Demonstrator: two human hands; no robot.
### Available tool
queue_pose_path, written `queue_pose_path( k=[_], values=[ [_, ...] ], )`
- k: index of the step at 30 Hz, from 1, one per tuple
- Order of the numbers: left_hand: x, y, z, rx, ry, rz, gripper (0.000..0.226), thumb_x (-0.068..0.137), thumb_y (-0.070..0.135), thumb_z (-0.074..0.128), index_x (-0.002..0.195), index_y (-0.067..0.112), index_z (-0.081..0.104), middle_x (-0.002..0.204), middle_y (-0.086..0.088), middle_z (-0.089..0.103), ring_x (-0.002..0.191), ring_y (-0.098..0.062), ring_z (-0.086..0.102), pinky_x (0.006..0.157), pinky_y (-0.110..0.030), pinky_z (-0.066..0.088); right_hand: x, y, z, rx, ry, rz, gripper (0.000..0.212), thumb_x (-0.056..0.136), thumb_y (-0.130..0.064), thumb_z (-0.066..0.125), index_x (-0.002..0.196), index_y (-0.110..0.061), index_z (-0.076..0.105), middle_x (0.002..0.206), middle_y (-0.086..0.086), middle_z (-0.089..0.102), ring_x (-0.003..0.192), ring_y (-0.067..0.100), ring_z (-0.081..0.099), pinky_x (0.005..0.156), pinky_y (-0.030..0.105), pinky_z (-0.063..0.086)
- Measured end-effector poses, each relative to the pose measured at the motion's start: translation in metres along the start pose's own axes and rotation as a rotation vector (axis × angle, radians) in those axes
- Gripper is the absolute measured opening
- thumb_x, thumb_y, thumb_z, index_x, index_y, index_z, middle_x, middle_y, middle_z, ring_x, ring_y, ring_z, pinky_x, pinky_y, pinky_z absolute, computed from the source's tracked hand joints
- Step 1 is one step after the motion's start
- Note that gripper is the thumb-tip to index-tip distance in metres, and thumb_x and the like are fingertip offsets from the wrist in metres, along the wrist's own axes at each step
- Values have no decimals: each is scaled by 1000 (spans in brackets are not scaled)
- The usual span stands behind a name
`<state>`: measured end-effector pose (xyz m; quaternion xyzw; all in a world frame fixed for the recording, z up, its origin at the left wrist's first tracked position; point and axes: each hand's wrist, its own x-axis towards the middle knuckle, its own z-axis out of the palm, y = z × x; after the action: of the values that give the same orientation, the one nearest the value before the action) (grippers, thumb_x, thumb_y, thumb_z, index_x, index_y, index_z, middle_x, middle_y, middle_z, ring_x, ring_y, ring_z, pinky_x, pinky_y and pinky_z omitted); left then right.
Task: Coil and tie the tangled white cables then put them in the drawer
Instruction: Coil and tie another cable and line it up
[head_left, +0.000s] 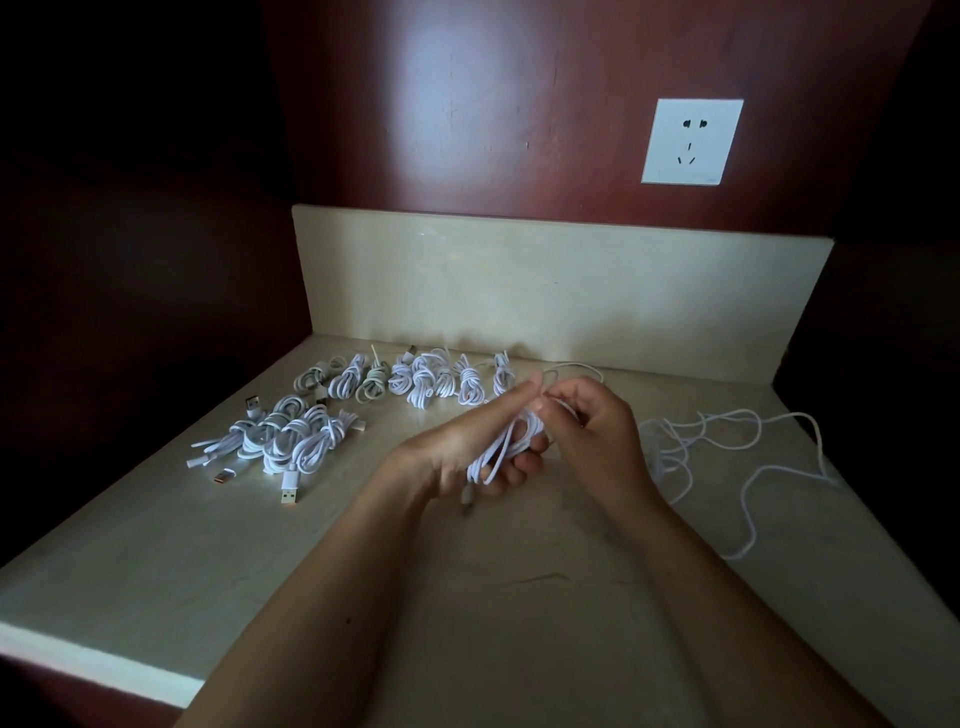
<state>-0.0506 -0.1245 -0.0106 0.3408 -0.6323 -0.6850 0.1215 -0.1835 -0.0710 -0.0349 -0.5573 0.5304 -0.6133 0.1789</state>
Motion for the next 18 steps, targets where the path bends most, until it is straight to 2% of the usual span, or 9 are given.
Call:
queue_pose_path(
  k=[2,4,7,8,11,13,15,18],
  values=[
    [-2,-1,0,-15,23,21,48,78,68,49,67,22,42,53,7,32,44,-6,29,36,-15,21,1,3,1,-49,-8,-26,22,91,-6,60,79,-25,59,69,-8,60,65,-1,55,64,19,43],
    [-3,-3,-1,-14,61,44,42,87,58,52,68,22,42,49,8,28,44,-6,27,37,-15,20,1,5,2,-122,-37,-78,20,91,-13,51,82,-30,54,71,-12,56,68,-4,51,65,15,39],
    [-4,-2,3,16,148,112,43,99,50,41,69,20,46,47,8,29,42,-8,31,38,-18,22,0,10,0,-210,-56,-113,14,94,-20,42,88,-27,52,74,-9,56,71,6,52,68,28,43],
    [-2,-1,4,44,225,179,44,101,48,39,70,18,50,46,8,32,41,-9,34,38,-19,24,0,12,-1,-269,-55,-108,11,97,-21,42,91,-25,51,73,-6,55,71,12,53,68,34,43],
    [5,-2,4,117,600,435,44,102,43,41,79,15,67,45,7,40,42,-9,38,41,-20,32,0,13,-3,-524,-97,-82,4,99,-25,47,96,-23,48,74,-2,55,74,26,55,64,38,40],
    [8,-3,2,89,735,549,42,102,40,42,90,11,71,47,9,38,44,-7,35,44,-22,32,-1,11,-2,-632,-112,-96,13,100,-28,45,92,-19,49,76,3,57,79,32,57,65,40,42],
    [7,-2,7,-14,678,622,40,104,36,39,94,12,69,48,8,34,43,-7,32,42,-20,29,0,10,0,-654,-120,-103,19,99,-28,45,84,-18,47,72,0,53,78,32,56,63,40,39],
    [6,3,15,-248,521,744,40,106,36,34,78,14,54,48,9,28,42,-7,24,40,-18,24,4,14,-4,-696,-121,-102,12,96,-24,49,85,-21,52,77,1,62,81,32,60,64,38,41]
  ],
)
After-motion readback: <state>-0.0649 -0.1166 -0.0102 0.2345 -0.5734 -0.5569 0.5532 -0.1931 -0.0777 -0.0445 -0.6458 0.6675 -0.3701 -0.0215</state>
